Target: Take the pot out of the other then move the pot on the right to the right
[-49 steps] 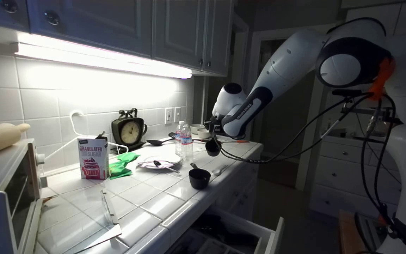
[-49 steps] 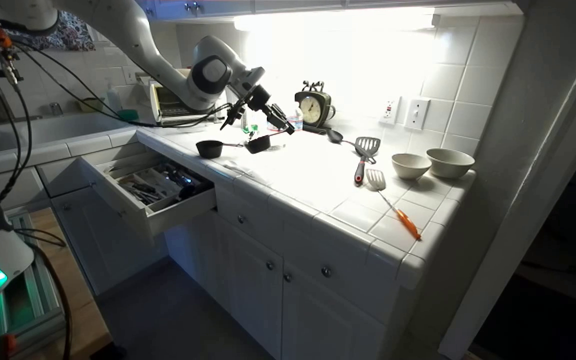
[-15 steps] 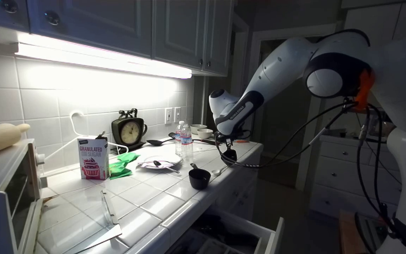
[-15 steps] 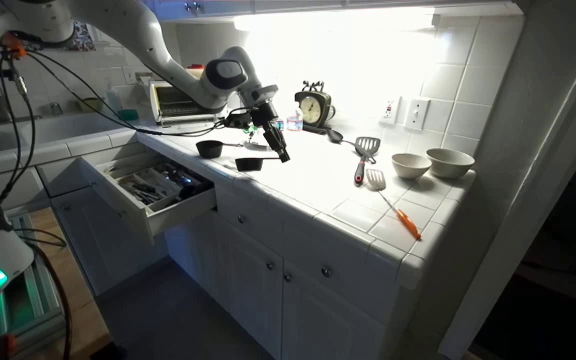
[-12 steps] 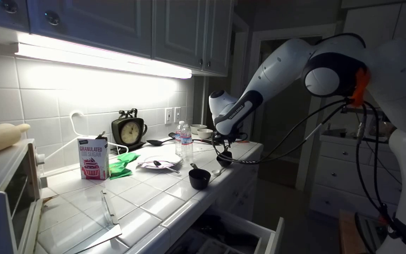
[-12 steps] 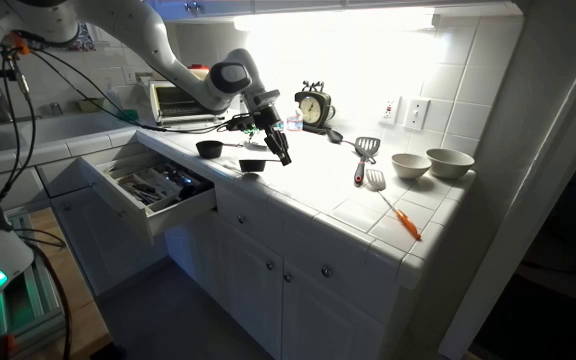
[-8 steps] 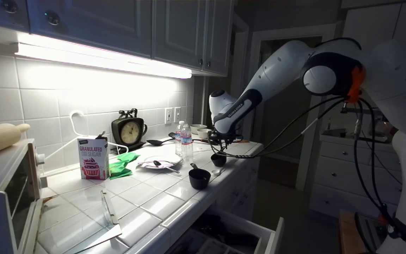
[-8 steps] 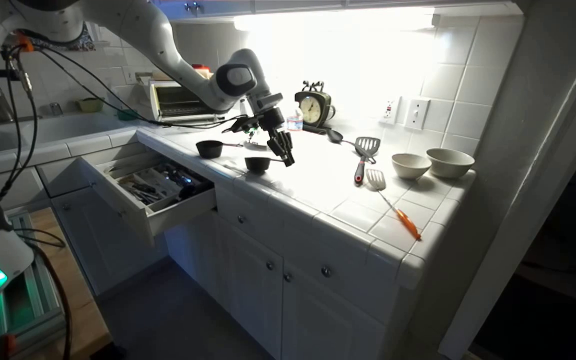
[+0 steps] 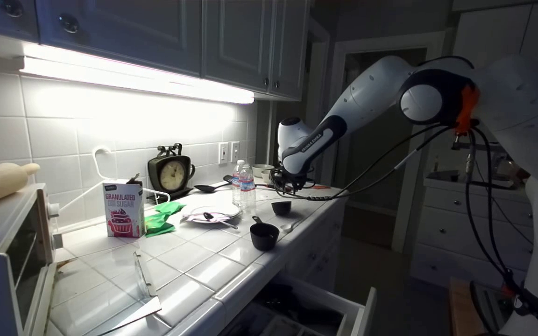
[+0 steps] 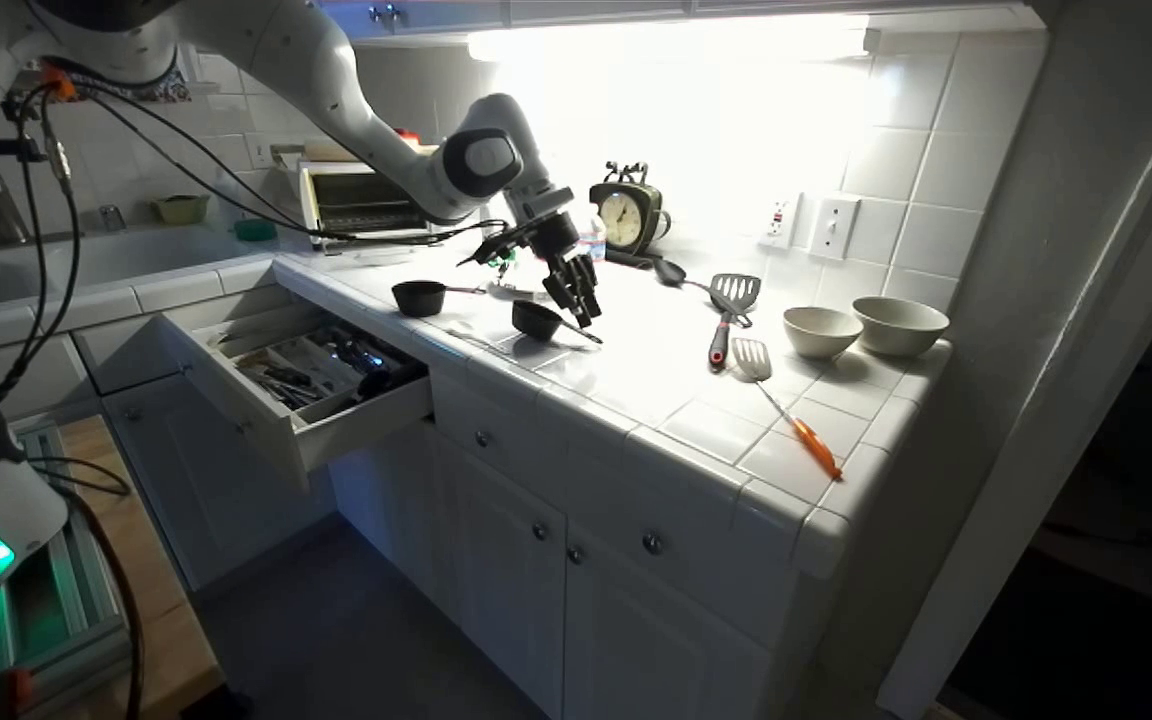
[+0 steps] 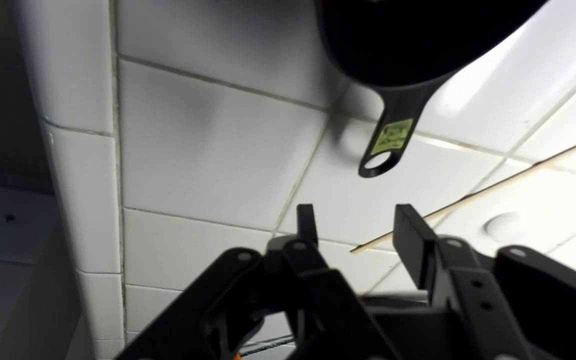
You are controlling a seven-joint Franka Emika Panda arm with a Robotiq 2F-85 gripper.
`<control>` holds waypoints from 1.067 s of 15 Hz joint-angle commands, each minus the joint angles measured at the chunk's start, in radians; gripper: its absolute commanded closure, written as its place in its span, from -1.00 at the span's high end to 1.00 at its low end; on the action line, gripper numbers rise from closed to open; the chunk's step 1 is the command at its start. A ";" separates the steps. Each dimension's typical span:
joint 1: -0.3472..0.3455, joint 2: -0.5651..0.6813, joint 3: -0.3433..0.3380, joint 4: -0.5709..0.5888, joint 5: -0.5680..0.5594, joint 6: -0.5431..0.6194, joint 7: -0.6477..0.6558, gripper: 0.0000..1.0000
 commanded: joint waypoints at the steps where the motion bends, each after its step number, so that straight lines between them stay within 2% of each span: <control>1: -0.032 -0.058 0.058 -0.029 -0.043 0.029 0.028 0.57; 4: -0.051 -0.115 0.118 -0.062 -0.034 0.010 -0.019 0.97; 11: -0.106 -0.236 0.294 -0.181 -0.011 0.004 -0.199 1.00; 16: -0.125 -0.269 0.343 -0.249 -0.004 0.007 -0.269 1.00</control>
